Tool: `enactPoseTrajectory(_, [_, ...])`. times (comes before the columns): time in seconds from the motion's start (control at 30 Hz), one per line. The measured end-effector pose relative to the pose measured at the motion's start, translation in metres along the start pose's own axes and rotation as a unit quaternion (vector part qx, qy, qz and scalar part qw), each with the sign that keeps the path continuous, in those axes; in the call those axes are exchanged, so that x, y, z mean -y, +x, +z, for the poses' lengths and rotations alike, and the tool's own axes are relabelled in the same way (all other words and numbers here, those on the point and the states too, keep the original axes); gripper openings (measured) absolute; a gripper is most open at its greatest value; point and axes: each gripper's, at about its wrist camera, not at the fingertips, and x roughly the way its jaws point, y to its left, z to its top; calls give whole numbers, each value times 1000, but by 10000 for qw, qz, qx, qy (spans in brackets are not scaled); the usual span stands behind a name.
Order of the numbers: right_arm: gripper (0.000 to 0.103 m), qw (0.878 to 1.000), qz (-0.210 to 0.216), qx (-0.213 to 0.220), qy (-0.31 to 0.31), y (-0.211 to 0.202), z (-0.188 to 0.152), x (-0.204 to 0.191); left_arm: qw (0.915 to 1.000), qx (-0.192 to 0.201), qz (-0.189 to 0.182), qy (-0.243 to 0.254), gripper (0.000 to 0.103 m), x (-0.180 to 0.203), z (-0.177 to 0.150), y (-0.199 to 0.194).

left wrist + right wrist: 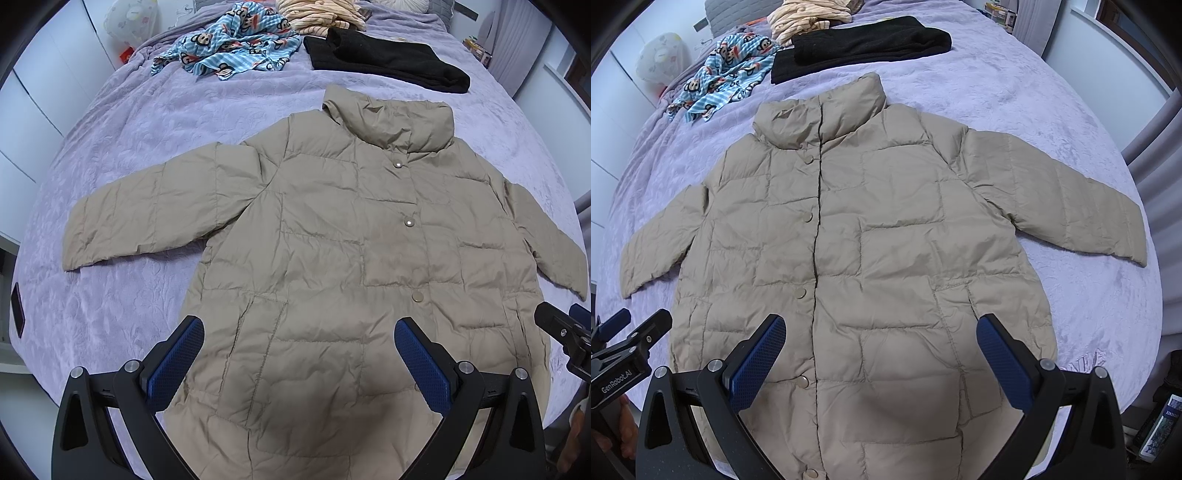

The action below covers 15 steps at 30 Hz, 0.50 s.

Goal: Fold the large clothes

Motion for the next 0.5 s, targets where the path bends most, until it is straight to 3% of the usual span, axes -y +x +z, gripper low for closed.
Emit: enactPoseTrajectory(0.5, [103,10000,-14,-15,-34,5,-6,-8,10000,-20,-16,-21,103,-3,-3,2])
